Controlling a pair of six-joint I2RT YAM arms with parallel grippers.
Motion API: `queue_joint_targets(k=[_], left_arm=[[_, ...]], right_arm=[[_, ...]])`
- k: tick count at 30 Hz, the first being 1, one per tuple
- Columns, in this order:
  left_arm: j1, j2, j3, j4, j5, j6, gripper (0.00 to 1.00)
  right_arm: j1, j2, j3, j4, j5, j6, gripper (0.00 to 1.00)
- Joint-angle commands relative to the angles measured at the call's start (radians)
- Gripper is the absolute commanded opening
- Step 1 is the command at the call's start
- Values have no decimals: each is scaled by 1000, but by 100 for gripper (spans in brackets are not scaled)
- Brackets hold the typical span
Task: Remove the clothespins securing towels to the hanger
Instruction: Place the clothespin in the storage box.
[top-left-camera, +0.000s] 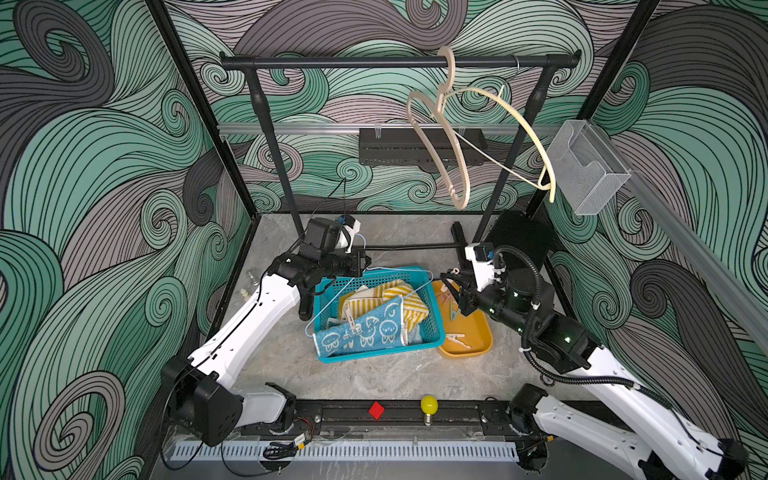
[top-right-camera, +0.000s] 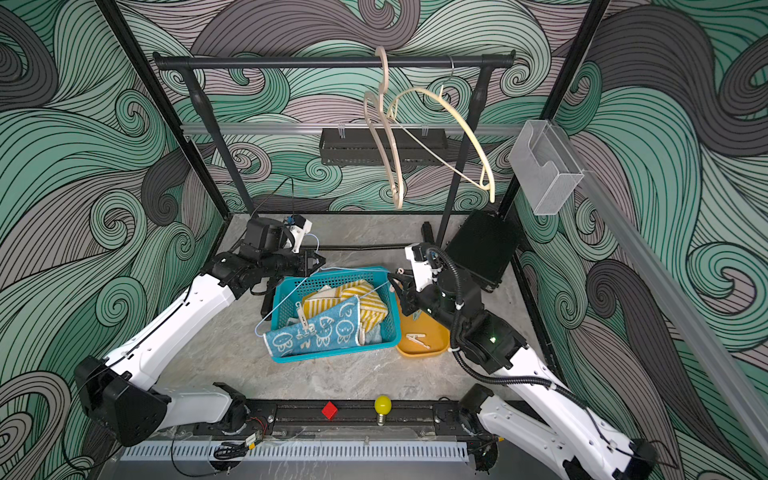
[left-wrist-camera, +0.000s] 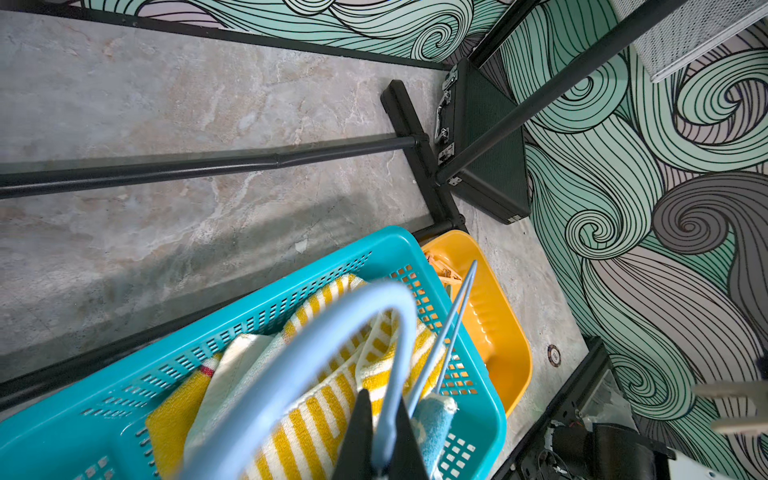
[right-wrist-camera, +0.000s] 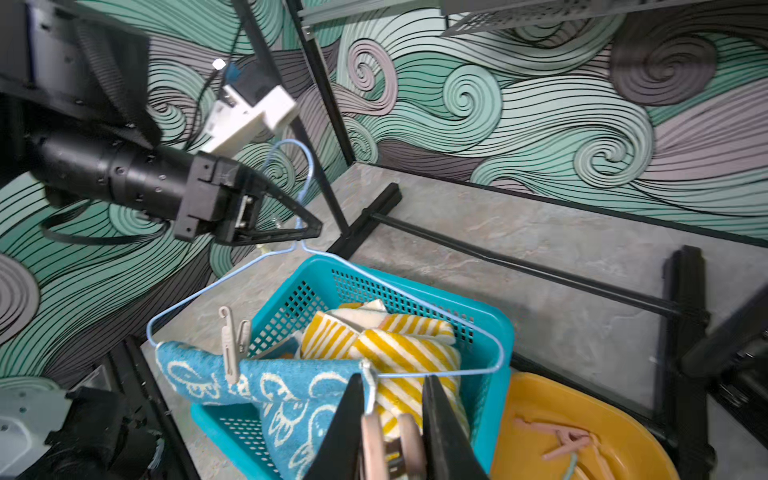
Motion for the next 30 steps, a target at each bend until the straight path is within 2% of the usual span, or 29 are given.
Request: queue_joint_targets(k=[1, 11, 22, 30], left_arm=[[-2, -23, 23, -11, -11, -3, 0], [-3, -42, 29, -7, -17, -12, 0], [-2, -49, 24, -4, -17, -14, 0], [-2, -55, 23, -4, -15, -14, 0]], right_arm=[[-52, -35, -30, -106, 72, 44, 0], [-128, -16, -121, -178, 161, 127, 0], [-156, 57, -340, -57, 194, 255, 0], [-160, 142, -387, 2, 218, 294, 0]])
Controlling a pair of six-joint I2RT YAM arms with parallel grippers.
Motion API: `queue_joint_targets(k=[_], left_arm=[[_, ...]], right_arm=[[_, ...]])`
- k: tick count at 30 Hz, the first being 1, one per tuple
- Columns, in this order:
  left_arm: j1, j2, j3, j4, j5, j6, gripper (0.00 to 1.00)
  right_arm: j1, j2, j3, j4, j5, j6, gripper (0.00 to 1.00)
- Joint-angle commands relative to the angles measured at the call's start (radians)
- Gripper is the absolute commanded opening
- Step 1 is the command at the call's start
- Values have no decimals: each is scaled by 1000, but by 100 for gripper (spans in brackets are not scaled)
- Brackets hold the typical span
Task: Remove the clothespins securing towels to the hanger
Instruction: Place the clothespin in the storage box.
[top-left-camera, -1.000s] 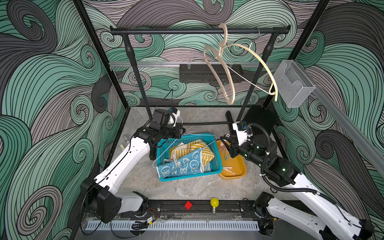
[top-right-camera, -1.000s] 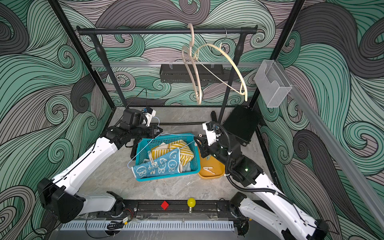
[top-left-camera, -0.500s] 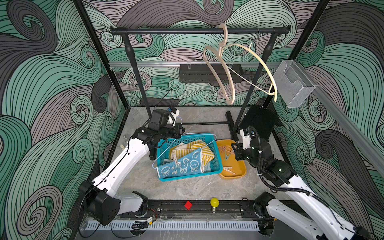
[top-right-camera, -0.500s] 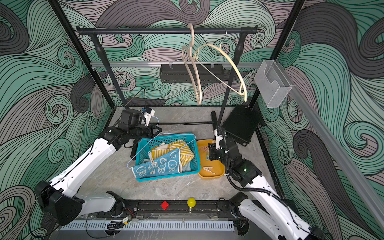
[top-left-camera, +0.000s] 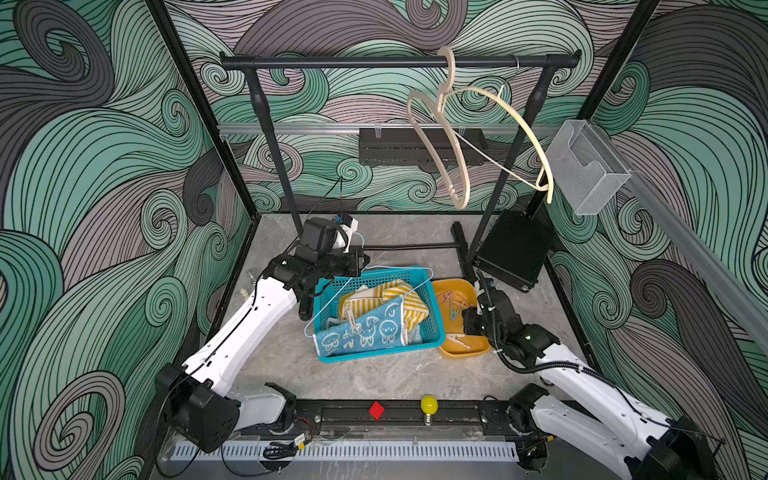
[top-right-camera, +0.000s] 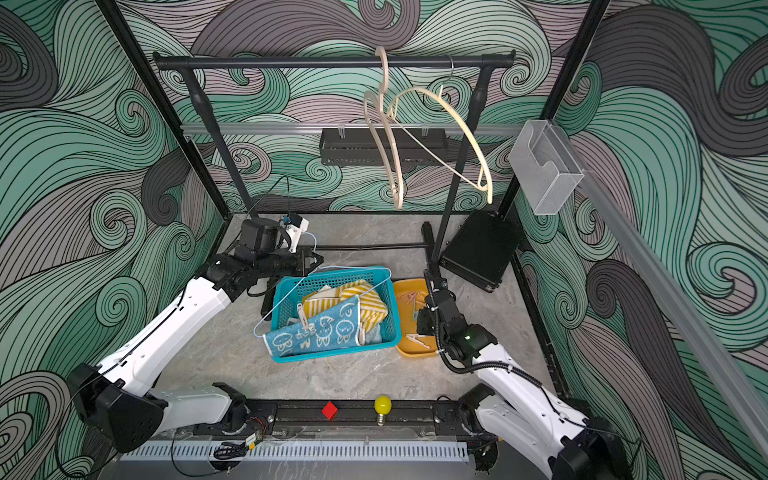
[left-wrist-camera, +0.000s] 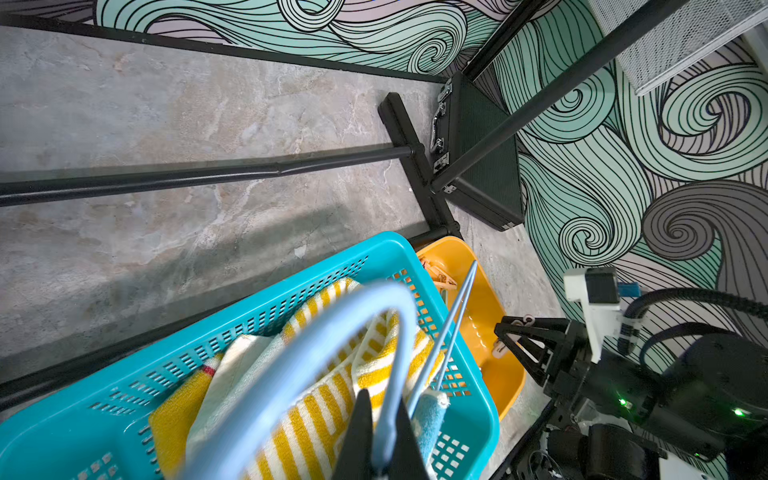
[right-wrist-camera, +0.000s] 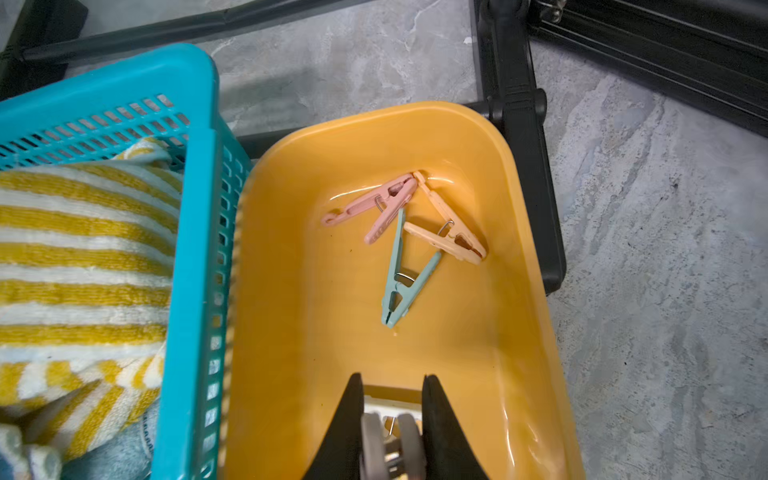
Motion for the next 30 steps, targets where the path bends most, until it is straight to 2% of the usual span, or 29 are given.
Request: queue_joint_targets(k=[1, 6, 9, 13, 18, 21, 24, 27, 30], left_arm=[[-3, -28, 22, -1, -9, -5, 0], [-2, -32, 18, 6, -9, -13, 0], [-2, -37, 18, 6, -10, -13, 0], [-2, -38, 18, 1, -11, -10, 0], [-3, -40, 17, 1, -12, -9, 0], [-2, -38, 20, 1, -10, -9, 0], [-3, -34, 20, 1, -6, -7, 0], [-2, -33, 19, 0, -1, -4, 0], [-3, -30, 20, 1, 7, -2, 0]], right_arm=[[-9, 34, -3, 44, 45, 38, 0], [-23, 105, -3, 44, 85, 69, 1], [-39, 144, -4, 42, 92, 93, 5], [-48, 182, -2, 43, 91, 110, 15], [-57, 187, -1, 41, 107, 124, 44], [-59, 170, 2, 39, 116, 124, 56], [-60, 147, 15, 27, 117, 114, 63], [-60, 113, 48, 5, 91, 78, 65], [-60, 67, 91, 5, -11, -4, 67]])
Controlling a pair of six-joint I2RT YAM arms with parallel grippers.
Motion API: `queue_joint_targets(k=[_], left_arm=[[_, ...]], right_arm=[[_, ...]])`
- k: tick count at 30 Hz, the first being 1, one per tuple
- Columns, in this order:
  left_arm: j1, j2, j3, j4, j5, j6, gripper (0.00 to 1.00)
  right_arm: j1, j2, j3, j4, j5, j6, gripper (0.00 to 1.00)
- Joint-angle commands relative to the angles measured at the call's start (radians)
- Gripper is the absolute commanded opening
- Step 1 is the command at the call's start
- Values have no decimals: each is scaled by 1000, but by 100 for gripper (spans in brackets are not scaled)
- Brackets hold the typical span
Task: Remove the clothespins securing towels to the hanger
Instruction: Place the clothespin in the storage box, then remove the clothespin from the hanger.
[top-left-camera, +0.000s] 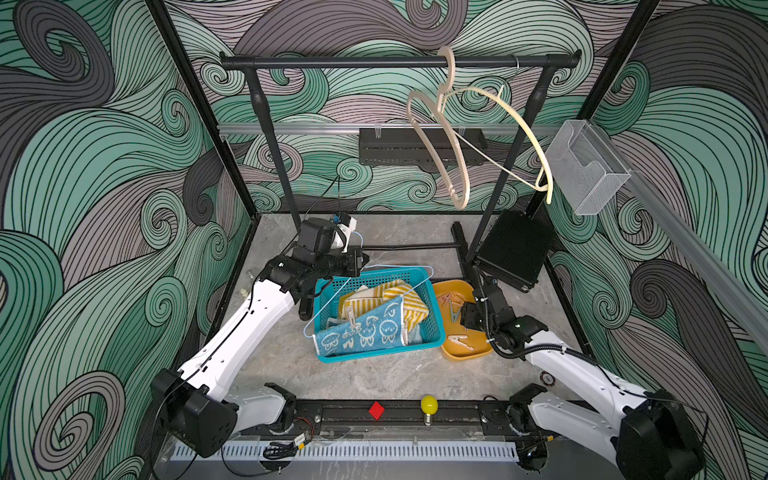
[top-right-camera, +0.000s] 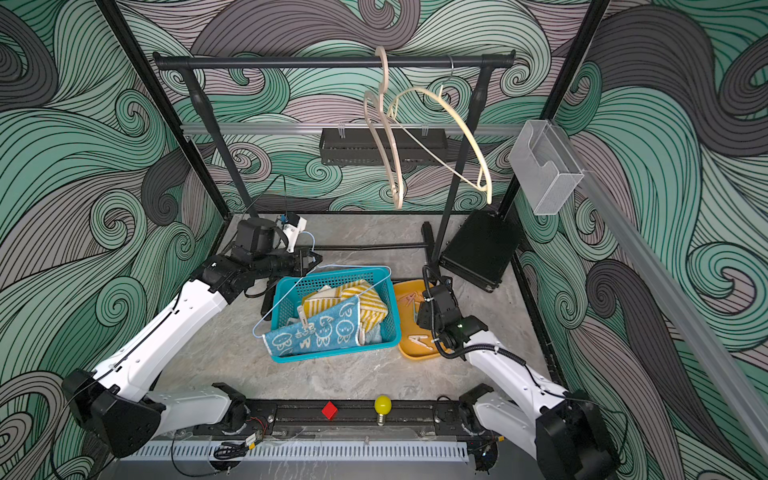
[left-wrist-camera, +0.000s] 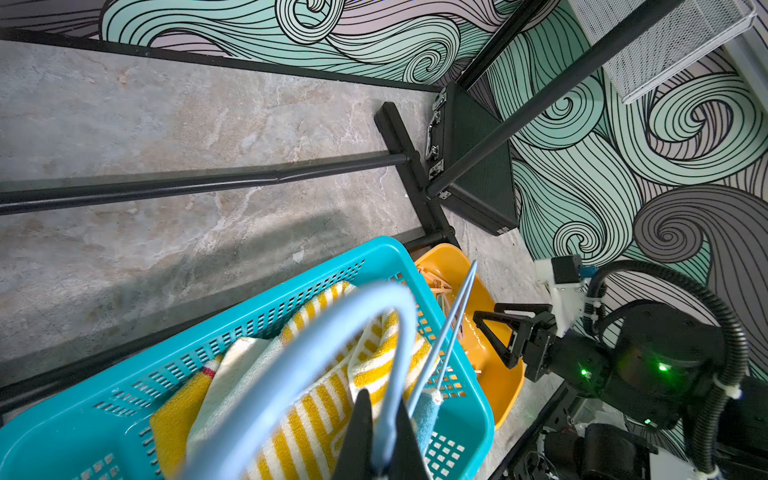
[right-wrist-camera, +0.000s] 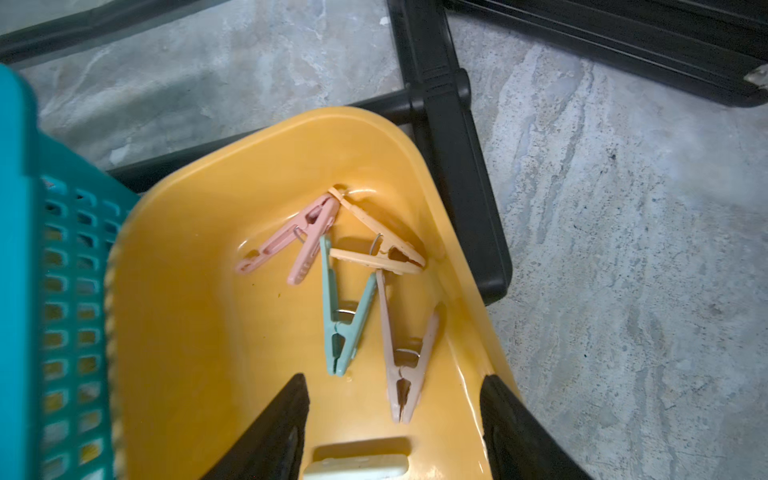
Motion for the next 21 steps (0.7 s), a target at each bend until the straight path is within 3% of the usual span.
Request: queue_joint_targets(k=[1, 13, 18, 21], left_arm=[[-2, -11, 19, 2, 10, 0, 0], [-3, 2, -10, 54, 87, -2, 0], [-3, 12, -20, 74, 119, -9, 0], [-3, 16, -21, 77, 125, -8, 0]], right_arm=[[-4, -58, 76, -9, -103, -86, 67], [-5, -253, 194, 100, -657, -292, 69], [0, -204, 221, 167, -881, -313, 69], [18, -152, 253, 177, -947, -321, 70]])
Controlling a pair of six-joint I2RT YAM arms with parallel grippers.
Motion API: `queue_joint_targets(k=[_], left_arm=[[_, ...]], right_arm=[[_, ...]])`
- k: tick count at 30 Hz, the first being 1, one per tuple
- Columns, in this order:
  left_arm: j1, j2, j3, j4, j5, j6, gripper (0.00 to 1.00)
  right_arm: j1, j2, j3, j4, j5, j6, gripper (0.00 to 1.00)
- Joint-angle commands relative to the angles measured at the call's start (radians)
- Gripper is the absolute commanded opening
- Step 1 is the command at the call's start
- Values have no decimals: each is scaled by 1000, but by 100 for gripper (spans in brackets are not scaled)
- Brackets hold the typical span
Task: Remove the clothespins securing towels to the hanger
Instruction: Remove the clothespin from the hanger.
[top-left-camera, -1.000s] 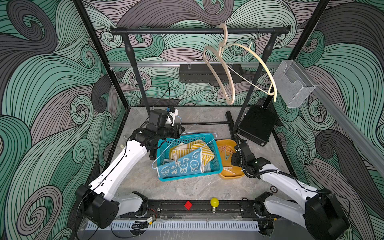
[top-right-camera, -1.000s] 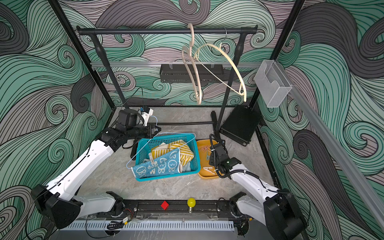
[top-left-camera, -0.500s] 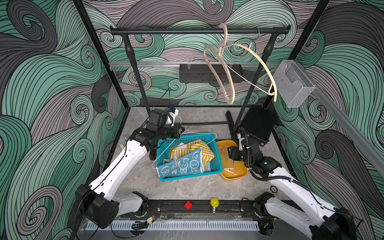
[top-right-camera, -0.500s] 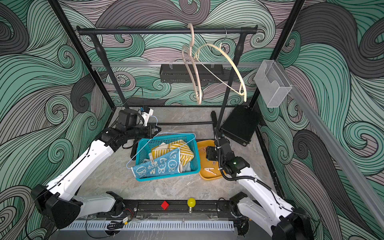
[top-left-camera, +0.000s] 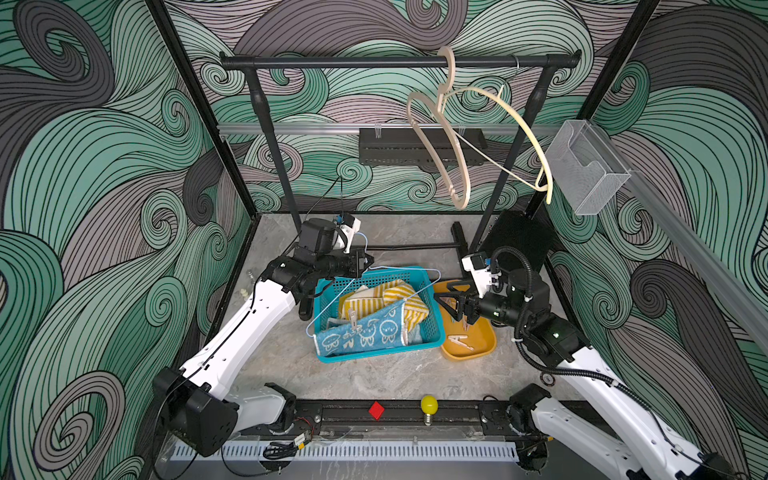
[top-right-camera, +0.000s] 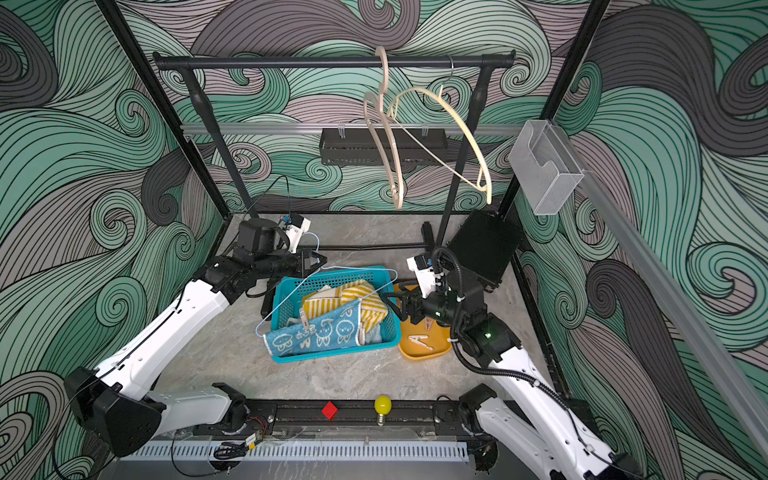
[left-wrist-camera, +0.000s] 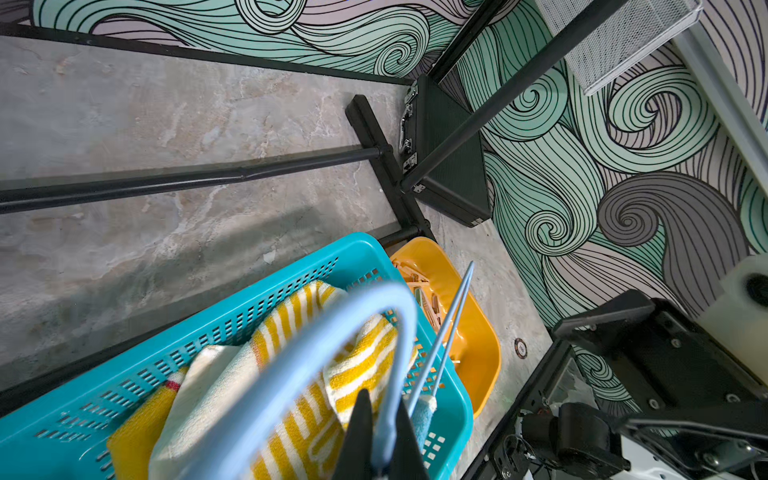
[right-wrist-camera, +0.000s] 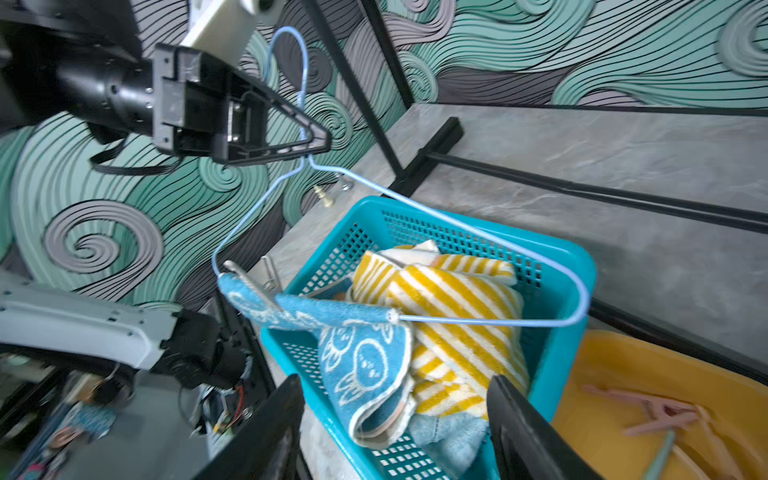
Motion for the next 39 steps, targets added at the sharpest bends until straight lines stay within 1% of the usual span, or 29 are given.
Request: queue_joint_targets(k=[1, 4, 9, 15, 20, 26, 33, 39], left_arm=[[-3, 9, -3, 32, 35, -8, 0], [-3, 14, -7, 43, 47, -11, 0], [-3, 25, -7, 46, 67, -14, 0], [-3, 26, -3, 42, 76, -11, 0], [-3, 26, -3, 36, 81, -14, 0], [-3, 23, -3, 29, 78, -15, 0], [-3, 27, 1, 22, 73, -20, 0], [-3, 37, 17, 13, 92, -29, 0]], right_arm=[[22, 44, 49, 55, -159, -40, 70], [78, 79, 69, 73, -157, -77, 70], [191, 151, 125, 50, -138, -168, 72], [252, 260, 182, 59, -192, -233, 72], [287, 362, 237, 53, -213, -279, 73], [333, 478, 281, 108, -241, -282, 73], [381, 577, 335, 123, -246, -305, 73], [397, 662, 391, 139, -272, -301, 73]])
